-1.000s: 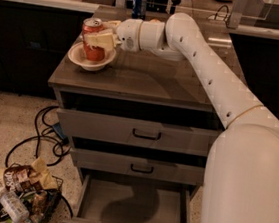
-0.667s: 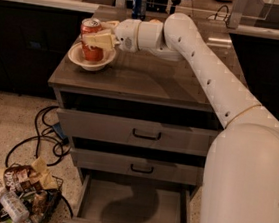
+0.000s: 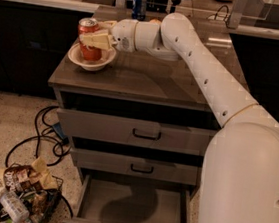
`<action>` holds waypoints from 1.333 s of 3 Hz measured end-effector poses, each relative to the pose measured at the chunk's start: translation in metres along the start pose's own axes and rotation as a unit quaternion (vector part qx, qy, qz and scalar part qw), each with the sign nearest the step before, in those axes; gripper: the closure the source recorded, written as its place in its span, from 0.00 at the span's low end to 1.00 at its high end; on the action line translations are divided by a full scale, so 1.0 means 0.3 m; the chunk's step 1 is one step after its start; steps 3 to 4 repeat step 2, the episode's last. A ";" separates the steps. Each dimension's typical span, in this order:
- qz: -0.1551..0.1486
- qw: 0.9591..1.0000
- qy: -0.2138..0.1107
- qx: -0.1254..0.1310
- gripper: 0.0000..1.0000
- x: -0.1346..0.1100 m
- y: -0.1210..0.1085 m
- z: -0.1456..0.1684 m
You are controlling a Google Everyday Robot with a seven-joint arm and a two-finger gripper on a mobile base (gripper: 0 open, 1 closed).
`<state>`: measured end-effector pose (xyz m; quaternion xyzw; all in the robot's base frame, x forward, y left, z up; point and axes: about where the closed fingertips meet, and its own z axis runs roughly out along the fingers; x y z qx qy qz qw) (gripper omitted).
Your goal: Place coke can into paper bowl
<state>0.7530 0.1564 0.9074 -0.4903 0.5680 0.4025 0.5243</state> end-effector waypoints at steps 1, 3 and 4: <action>0.000 1.000 0.000 -0.002 0.00 0.000 0.005 0.009; 0.000 1.000 0.000 -0.003 0.00 0.000 0.006 0.012; 0.000 1.000 0.000 -0.003 0.00 0.000 0.006 0.012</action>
Offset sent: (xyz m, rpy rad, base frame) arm -0.0008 0.0026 -0.0004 0.0003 0.0009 0.0039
